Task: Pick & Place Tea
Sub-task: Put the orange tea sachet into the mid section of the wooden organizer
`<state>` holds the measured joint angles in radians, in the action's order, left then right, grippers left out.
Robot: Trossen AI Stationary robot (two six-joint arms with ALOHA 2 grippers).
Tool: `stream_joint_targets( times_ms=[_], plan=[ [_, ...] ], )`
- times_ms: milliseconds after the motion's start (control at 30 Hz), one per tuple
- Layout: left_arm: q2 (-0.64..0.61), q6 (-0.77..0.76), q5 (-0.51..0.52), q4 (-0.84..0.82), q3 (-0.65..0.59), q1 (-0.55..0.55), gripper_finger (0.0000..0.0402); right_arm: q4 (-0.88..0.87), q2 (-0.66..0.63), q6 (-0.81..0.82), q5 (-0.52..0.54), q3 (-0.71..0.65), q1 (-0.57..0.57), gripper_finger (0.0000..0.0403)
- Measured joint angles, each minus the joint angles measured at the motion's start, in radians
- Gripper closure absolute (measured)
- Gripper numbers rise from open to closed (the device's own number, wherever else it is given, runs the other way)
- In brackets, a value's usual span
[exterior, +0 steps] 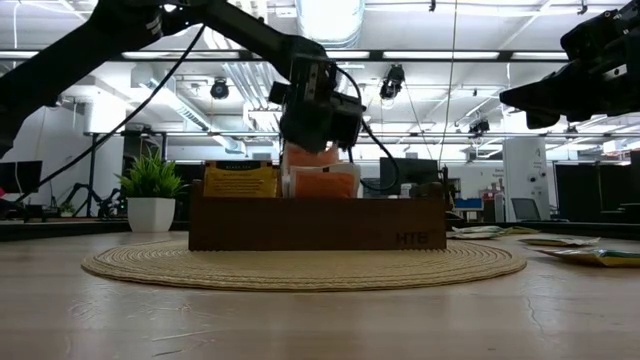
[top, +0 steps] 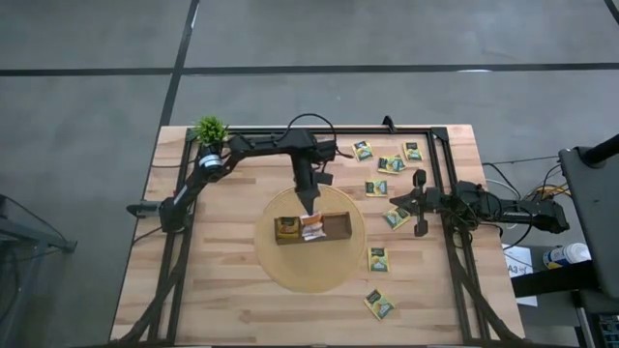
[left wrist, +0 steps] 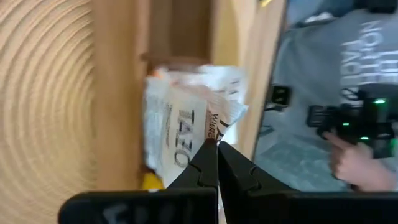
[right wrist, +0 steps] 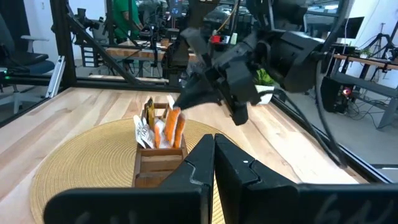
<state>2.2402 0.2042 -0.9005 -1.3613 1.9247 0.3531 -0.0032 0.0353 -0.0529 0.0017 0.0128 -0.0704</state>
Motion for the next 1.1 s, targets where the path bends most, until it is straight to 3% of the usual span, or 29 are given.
stream_joint_targets(
  times_ms=[167,367,833,1100],
  plan=[
    [0.000,0.000,0.109,0.011,-0.014,0.000,0.0401,0.000,0.000,0.000,0.000,0.000,0.000,0.0394],
    [0.000,-0.001,0.116,0.023,-0.011,-0.002,0.0390,0.000,0.000,0.000,0.000,0.000,0.000,0.0394],
    [0.000,-0.070,0.112,0.037,0.024,-0.005,0.0235,0.000,0.000,0.000,0.000,0.000,0.000,0.0394],
    [0.000,-0.134,-0.079,0.045,0.073,-0.030,0.0218,0.000,0.000,0.000,0.000,0.000,0.000,0.0394]
  ],
)
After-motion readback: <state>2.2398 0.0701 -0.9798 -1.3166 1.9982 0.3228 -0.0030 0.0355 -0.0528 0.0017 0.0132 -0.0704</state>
